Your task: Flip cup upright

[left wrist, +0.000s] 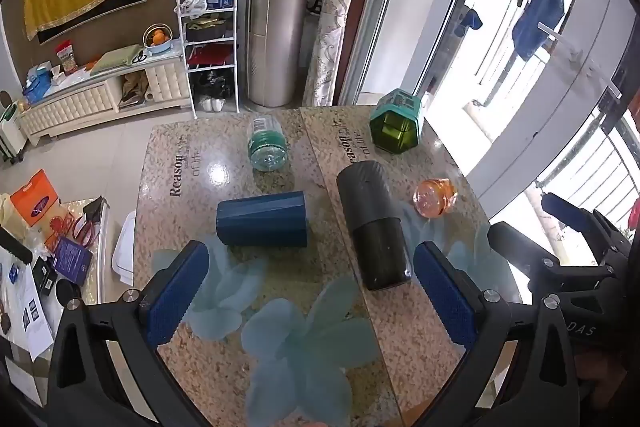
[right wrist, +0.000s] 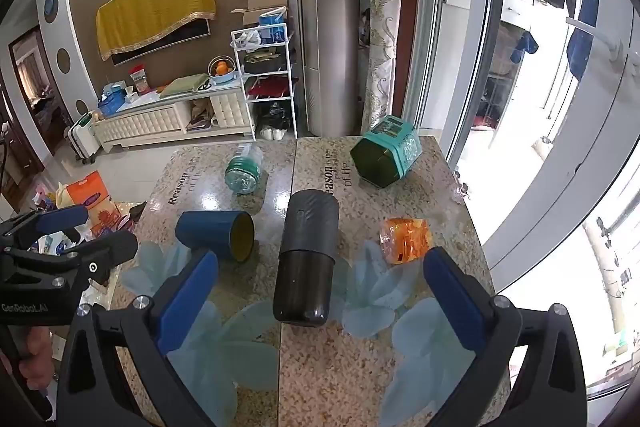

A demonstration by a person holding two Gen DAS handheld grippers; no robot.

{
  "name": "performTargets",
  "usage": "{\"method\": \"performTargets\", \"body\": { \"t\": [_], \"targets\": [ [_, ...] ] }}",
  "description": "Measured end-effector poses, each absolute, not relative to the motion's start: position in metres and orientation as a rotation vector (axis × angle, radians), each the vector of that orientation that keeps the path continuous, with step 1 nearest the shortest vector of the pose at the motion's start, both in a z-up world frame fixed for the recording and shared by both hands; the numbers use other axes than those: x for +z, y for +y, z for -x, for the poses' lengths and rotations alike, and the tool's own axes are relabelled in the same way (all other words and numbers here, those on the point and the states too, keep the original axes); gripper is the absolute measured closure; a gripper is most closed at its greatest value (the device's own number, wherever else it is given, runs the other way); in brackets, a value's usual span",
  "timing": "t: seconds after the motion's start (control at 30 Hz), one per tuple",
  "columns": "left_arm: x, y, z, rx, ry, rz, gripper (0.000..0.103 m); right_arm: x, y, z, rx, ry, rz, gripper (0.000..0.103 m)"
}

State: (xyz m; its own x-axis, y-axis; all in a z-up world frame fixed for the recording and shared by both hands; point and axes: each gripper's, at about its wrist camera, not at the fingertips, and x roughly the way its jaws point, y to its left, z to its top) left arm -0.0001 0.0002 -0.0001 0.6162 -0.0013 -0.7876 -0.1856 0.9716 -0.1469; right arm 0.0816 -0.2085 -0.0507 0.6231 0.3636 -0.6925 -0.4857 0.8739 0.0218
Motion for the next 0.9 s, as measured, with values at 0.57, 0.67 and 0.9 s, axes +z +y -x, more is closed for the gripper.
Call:
{"method": "performTargets", "body": {
  "t": [0.57, 0.67, 0.9],
  "targets": [
    [-0.0012, 0.0019, 0.0012, 0.107, 0.906, 0.219, 0.0, -0.054, -0.2078, -0.0775, 0.492, 0.759, 0.177, 0.0],
    [-0.0007, 0.0016, 0.0011, 0.105, 0.908, 0.222, 0.0, -0.0534, -0.2077, -0.0783, 0.493, 0.762, 0.176, 0.0],
    [0.0016, -0.0004, 0.0046, 0.103, 0.902, 0.223, 0.0, -0.0503, -0.2059, -0.0758, 0.49, 0.76, 0.176, 0.0]
  ]
}}
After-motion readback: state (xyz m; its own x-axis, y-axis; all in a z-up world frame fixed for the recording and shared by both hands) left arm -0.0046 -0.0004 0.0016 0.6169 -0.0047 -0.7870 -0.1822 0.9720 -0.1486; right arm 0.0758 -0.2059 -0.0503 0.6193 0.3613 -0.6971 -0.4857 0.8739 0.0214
